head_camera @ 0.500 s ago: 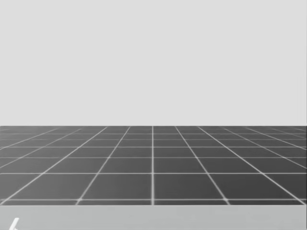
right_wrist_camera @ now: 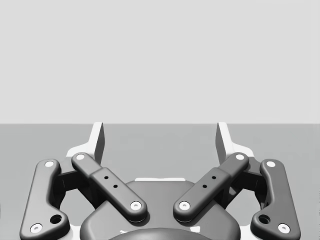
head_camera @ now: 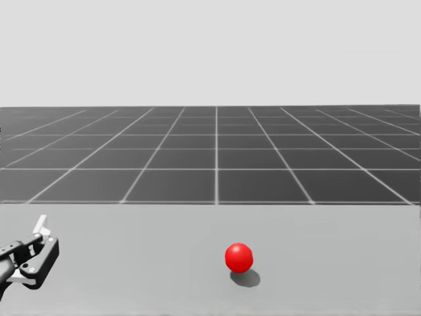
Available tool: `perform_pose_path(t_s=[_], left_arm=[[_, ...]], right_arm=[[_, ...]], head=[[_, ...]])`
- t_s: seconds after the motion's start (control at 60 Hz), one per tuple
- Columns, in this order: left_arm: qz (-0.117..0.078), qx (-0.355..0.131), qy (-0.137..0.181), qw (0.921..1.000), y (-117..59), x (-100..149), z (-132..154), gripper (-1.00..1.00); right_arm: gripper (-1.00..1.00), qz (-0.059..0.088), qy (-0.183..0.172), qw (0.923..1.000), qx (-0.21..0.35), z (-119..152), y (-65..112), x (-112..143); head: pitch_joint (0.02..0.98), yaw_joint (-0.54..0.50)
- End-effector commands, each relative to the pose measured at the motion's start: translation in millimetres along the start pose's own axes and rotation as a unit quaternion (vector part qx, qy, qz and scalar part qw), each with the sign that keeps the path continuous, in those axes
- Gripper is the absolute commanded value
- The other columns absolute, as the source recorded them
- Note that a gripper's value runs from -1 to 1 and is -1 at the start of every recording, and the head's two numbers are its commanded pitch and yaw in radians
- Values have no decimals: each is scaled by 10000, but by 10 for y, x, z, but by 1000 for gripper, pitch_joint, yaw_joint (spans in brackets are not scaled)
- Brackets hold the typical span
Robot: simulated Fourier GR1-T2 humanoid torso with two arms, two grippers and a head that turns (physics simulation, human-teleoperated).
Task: Watch the red light. When it turns green, pick up the object.
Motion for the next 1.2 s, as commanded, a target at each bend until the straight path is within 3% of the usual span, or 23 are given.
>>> perform_pose_path(t_s=[0.017,0.233,0.45,0.7,1.2], left_arm=[[-26,-34,36,10000,-7,-13,-3,-1000],[-32,-66,60,10000,-5,-16,-9,-1000],[-68,-73,92,9999,-5,-24,-13,-1000],[60,-143,166,9997,-3,-23,-24,-1000],[77,-157,169,9997,-4,-21,-23,-1000]], right_arm=[[-1000,54,-11,10000,-60,-8,4,-10],[-1000,96,-47,9999,-98,-13,7,-12],[-1000,113,-26,9999,-75,-11,9,-19],[-1000,139,-25,9999,-51,-13,11,-23],[-1000,175,-39,9998,-40,-18,14,-31]], head=[[385,27],[507,-1],[567,-46],[588,-50],[591,-53]])
